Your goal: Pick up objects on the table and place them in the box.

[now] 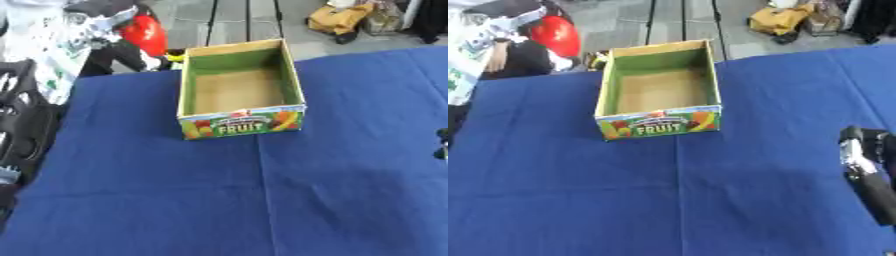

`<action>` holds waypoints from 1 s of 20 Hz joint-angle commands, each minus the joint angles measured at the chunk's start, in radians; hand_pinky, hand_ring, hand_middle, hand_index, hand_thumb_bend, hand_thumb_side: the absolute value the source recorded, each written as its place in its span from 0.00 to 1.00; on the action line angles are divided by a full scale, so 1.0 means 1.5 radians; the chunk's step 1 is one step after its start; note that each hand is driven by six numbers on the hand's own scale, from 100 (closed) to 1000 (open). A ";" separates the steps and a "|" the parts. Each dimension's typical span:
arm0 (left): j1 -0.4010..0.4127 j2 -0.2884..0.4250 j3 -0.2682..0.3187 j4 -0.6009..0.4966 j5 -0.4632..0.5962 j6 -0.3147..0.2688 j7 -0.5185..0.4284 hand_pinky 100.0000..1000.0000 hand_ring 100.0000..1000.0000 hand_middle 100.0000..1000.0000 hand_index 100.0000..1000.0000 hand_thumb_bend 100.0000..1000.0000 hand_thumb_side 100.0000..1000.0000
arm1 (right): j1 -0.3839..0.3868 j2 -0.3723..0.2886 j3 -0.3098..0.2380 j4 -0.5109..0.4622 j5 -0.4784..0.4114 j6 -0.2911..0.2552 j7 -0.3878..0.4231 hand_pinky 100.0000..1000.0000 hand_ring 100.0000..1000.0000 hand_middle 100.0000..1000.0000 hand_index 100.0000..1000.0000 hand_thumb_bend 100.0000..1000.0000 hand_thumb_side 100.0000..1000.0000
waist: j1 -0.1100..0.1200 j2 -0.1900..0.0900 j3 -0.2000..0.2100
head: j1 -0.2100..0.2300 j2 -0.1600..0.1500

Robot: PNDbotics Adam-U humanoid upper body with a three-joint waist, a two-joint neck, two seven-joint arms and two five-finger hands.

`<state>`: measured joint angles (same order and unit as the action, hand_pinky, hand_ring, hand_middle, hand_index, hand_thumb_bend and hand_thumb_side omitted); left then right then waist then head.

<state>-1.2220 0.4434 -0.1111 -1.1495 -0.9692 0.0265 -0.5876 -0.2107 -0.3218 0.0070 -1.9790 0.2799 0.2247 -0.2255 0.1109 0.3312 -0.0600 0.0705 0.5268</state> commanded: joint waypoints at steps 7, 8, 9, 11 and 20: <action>-0.049 -0.073 -0.008 0.028 -0.003 0.003 0.018 0.04 0.44 0.71 0.56 0.00 0.00 | -0.017 -0.003 0.009 -0.014 0.000 -0.018 0.008 0.74 0.54 0.40 0.65 0.00 0.72 | 0.003 -0.023 -0.015 | 0.001 0.013; -0.050 -0.079 -0.009 0.034 -0.005 0.002 0.023 0.04 0.44 0.70 0.56 0.00 0.00 | -0.019 -0.003 0.010 -0.014 0.000 -0.020 0.009 0.74 0.54 0.40 0.65 0.00 0.72 | 0.003 -0.023 -0.018 | 0.002 0.013; -0.050 -0.084 -0.009 0.040 -0.008 0.001 0.028 0.04 0.45 0.70 0.56 0.00 0.00 | -0.022 -0.003 0.011 -0.014 0.000 -0.022 0.009 0.74 0.54 0.40 0.65 0.00 0.72 | 0.005 -0.022 -0.022 | 0.004 0.012; -0.049 -0.092 -0.010 0.052 -0.013 -0.001 0.038 0.04 0.45 0.70 0.56 0.00 0.00 | -0.027 -0.003 0.013 -0.014 0.000 -0.025 0.011 0.74 0.54 0.40 0.65 0.00 0.72 | 0.007 -0.020 -0.030 | 0.008 0.011; -0.054 -0.122 0.006 0.129 -0.064 -0.003 0.077 0.04 0.46 0.69 0.55 0.00 0.00 | -0.047 -0.004 0.023 -0.014 -0.004 -0.037 0.019 0.74 0.54 0.40 0.65 0.00 0.72 | 0.018 -0.004 -0.070 | 0.041 -0.005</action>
<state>-1.2728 0.2518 -0.1170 -0.9607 -1.0508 0.0217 -0.4835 -0.2695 -0.3206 0.0390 -1.9791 0.2785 0.1738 -0.1997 0.1467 0.3453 -0.1673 0.1227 0.5297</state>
